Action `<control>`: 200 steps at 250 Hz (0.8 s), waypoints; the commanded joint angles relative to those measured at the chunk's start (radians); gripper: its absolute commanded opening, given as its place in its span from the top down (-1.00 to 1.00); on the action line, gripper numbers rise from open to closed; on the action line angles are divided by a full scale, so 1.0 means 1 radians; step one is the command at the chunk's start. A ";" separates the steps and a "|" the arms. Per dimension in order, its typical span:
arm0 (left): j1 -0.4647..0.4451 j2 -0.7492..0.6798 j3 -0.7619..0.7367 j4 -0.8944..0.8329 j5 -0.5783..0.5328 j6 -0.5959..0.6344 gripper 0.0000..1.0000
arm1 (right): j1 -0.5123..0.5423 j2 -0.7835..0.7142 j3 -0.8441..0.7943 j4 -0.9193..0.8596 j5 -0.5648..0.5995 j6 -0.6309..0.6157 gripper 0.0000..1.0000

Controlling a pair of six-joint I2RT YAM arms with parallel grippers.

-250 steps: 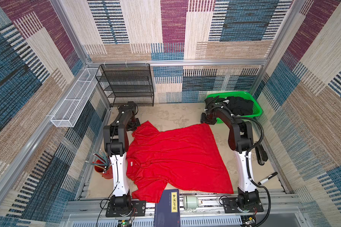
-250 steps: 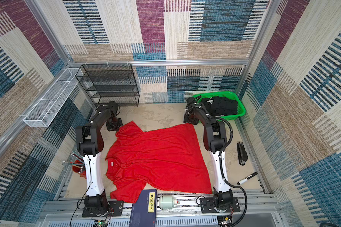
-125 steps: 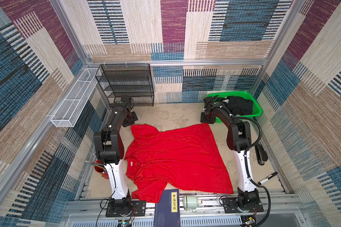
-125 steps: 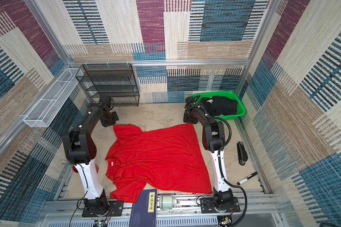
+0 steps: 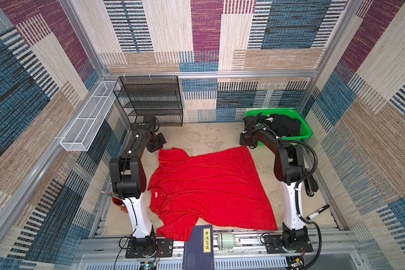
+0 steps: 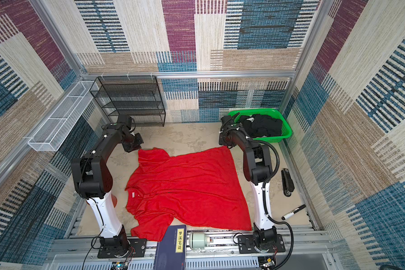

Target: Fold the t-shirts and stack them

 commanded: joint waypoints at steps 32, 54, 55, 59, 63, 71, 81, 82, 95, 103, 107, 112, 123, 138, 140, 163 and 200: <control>0.002 -0.061 -0.103 0.050 0.016 -0.008 1.00 | 0.025 -0.033 -0.037 0.149 0.140 -0.070 0.03; 0.002 -0.074 -0.129 0.058 0.018 -0.007 1.00 | 0.033 -0.027 -0.051 0.151 0.140 -0.053 0.04; 0.002 -0.074 -0.130 0.059 0.018 -0.007 1.00 | 0.032 -0.027 -0.051 0.151 0.139 -0.052 0.04; 0.002 -0.074 -0.133 0.058 0.019 -0.008 1.00 | 0.033 -0.027 -0.055 0.152 0.138 -0.047 0.04; 0.002 -0.073 -0.133 0.059 0.020 -0.008 1.00 | 0.033 -0.027 -0.057 0.152 0.134 -0.042 0.04; 0.002 -0.073 -0.135 0.058 0.024 -0.005 1.00 | 0.033 -0.027 -0.062 0.155 0.128 -0.033 0.04; 0.002 -0.071 -0.134 0.056 0.026 -0.004 1.00 | 0.033 -0.024 -0.068 0.158 0.122 -0.022 0.04; 0.001 -0.070 -0.133 0.057 0.026 -0.004 1.00 | 0.034 -0.023 -0.068 0.157 0.121 -0.021 0.04; 0.002 -0.071 -0.132 0.058 0.030 -0.001 1.00 | 0.033 -0.016 -0.065 0.154 0.109 -0.020 0.04; 0.002 -0.068 -0.129 0.059 0.033 0.000 1.00 | 0.033 -0.011 -0.062 0.149 0.097 -0.020 0.02; 0.003 -0.068 -0.127 0.058 0.033 0.001 1.00 | 0.033 -0.006 -0.058 0.143 0.093 -0.021 0.01; 0.004 -0.065 -0.125 0.059 0.034 0.003 1.00 | 0.034 -0.004 -0.058 0.139 0.092 -0.022 0.01; 0.004 -0.060 -0.120 0.056 0.039 0.004 1.00 | 0.039 -0.004 -0.066 0.147 0.096 -0.032 -0.03; 0.004 -0.055 -0.115 0.057 0.043 0.006 1.00 | 0.049 -0.007 -0.074 0.153 0.108 -0.045 -0.09; 0.003 -0.055 -0.115 0.059 0.044 0.007 1.00 | 0.051 -0.006 -0.075 0.154 0.109 -0.045 -0.11; 0.004 -0.051 -0.122 0.070 0.051 0.008 1.00 | 0.053 -0.008 -0.086 0.157 0.089 -0.036 -0.23; 0.006 -0.048 -0.143 0.091 0.068 0.012 1.00 | 0.064 -0.063 -0.192 0.241 0.106 -0.026 -0.23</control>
